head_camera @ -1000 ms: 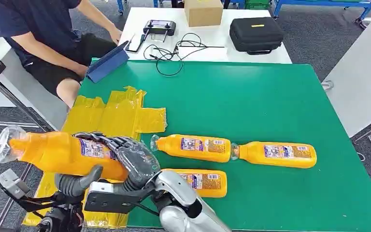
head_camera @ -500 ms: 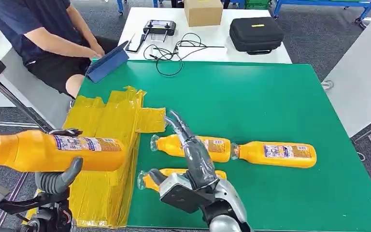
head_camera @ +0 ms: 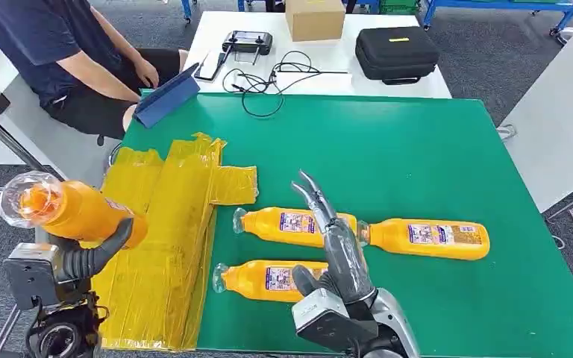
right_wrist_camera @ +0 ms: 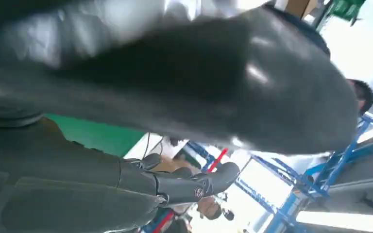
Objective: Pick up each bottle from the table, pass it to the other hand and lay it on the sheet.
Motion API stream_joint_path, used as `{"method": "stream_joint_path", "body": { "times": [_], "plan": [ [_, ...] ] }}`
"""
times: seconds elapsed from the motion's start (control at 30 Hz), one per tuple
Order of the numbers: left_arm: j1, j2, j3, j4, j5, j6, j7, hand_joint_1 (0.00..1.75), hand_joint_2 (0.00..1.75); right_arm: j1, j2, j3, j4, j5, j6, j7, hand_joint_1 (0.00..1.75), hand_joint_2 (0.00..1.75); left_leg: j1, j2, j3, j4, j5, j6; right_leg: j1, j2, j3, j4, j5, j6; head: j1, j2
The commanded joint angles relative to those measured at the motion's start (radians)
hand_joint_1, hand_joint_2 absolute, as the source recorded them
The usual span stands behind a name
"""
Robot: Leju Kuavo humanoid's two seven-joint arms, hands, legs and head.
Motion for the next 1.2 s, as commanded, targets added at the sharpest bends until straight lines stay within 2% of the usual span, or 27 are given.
{"method": "stream_joint_path", "body": {
  "times": [0.03, 0.07, 0.13, 0.23, 0.47, 0.57, 0.7, 0.83, 1.0, 1.2],
  "plan": [
    [-0.204, 0.128, -0.002, 0.313, -0.584, 0.352, 0.162, 1.75, 1.75, -0.004, -0.051, -0.048, -0.020, -0.053, 0.057, -0.039, 0.00, 0.00, 0.000, -0.004, 0.003, -0.002, 0.001, -0.002, 0.000, -0.005, 0.004, -0.002, 0.000, -0.001, 0.000, 0.000],
    [-0.273, 0.173, -0.014, 0.449, -0.661, 0.433, 0.182, 1.75, 1.75, -0.002, -0.064, -0.048, -0.020, -0.058, 0.058, -0.045, 0.00, 0.00, 0.001, -0.004, 0.004, -0.003, 0.001, -0.003, 0.001, -0.006, 0.006, -0.003, 0.000, -0.001, 0.000, 0.000],
    [-0.374, 0.216, -0.051, 0.641, -0.767, 0.499, 0.211, 1.75, 1.75, 0.002, -0.086, -0.049, -0.020, -0.066, 0.065, -0.053, 0.00, 0.00, 0.000, -0.008, 0.005, -0.005, 0.003, -0.003, 0.000, -0.009, 0.007, -0.004, 0.000, -0.002, 0.000, 0.000],
    [-0.466, 0.231, -0.107, 0.810, -0.876, 0.553, 0.276, 1.75, 1.75, -0.022, -0.092, -0.051, -0.010, -0.092, 0.083, -0.074, 0.00, 0.00, 0.001, -0.008, 0.005, -0.003, 0.003, -0.002, 0.001, -0.008, 0.006, -0.003, 0.000, -0.001, 0.000, 0.000],
    [-0.491, 0.212, -0.174, 0.940, -0.920, 0.575, 0.300, 1.75, 1.75, -0.068, -0.109, -0.045, 0.042, -0.135, 0.094, -0.091, 0.00, 0.00, 0.001, -0.002, 0.004, -0.001, 0.002, -0.003, 0.001, -0.003, 0.005, -0.002, 0.002, -0.003, 0.000, 0.000],
    [-0.459, 0.205, -0.206, 0.962, -0.962, 0.575, 0.335, 1.75, 1.75, -0.090, -0.125, -0.038, 0.065, -0.156, 0.101, -0.093, 0.00, 0.00, 0.000, 0.000, 0.004, -0.002, 0.002, -0.003, 0.000, -0.001, 0.005, -0.001, 0.002, -0.003, 0.000, 0.000],
    [-0.341, 0.207, -0.224, 0.913, -0.998, 0.575, 0.350, 1.75, 1.75, -0.097, -0.156, -0.024, 0.121, -0.192, 0.104, -0.136, 0.00, 0.00, 0.000, 0.002, 0.006, -0.002, 0.001, -0.003, 0.000, 0.001, 0.006, -0.003, 0.002, -0.003, 0.000, 0.000],
    [-0.272, 0.203, -0.244, 0.876, -1.019, 0.575, 0.358, 1.75, 1.75, -0.142, -0.140, -0.009, 0.145, -0.201, 0.120, -0.140, 0.00, 0.00, 0.000, 0.006, 0.007, -0.003, 0.000, -0.004, 0.001, 0.004, 0.006, -0.003, 0.002, -0.004, 0.000, 0.000],
    [-0.234, 0.183, -0.260, 0.829, -1.049, 0.575, 0.376, 1.75, 1.75, -0.173, -0.121, 0.001, 0.161, -0.207, 0.136, -0.117, 0.00, 0.00, 0.000, 0.002, 0.001, -0.001, 0.002, -0.003, 0.000, 0.001, 0.001, -0.001, 0.002, -0.003, 0.000, 0.000],
    [-0.206, 0.171, -0.261, 0.810, -1.042, 0.574, 0.383, 1.75, 1.75, -0.197, -0.097, 0.022, 0.210, -0.203, 0.142, -0.112, 0.00, 0.00, 0.002, 0.004, 0.006, -0.002, 0.000, -0.005, 0.002, 0.002, 0.006, -0.003, 0.002, -0.004, 0.000, 0.000]
  ]
}}
